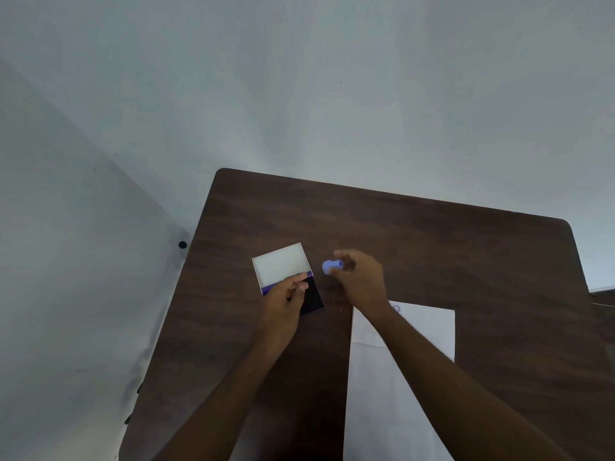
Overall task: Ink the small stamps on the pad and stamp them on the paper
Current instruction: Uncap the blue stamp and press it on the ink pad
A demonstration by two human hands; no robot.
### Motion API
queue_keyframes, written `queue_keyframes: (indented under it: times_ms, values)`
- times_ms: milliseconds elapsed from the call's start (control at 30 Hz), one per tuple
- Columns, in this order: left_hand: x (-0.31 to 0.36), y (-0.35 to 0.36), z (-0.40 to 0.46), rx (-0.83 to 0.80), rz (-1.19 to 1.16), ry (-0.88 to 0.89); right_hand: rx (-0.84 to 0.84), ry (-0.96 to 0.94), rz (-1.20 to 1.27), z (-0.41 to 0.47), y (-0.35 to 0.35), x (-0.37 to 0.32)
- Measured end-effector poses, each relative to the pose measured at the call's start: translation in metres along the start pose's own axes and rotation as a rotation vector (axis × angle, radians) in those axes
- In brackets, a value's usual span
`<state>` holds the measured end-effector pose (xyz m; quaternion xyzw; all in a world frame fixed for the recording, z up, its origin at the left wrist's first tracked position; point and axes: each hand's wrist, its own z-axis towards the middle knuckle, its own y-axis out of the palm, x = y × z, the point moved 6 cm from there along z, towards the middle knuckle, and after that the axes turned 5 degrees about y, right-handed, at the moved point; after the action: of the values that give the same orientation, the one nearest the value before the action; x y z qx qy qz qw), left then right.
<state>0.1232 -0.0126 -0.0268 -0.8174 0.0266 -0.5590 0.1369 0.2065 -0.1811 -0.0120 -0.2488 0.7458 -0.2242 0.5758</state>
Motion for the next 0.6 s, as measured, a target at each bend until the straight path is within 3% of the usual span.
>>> queue_keyframes:
  times_ms: [233,600]
  values:
    - [0.017,-0.004,-0.01,-0.058,-0.109,0.047,-0.326,0.149,0.391,-0.042,0.003,0.001]
    - [0.011,-0.014,-0.02,0.008,-0.171,0.046,-0.392,0.145,0.427,-0.056,0.015,-0.01]
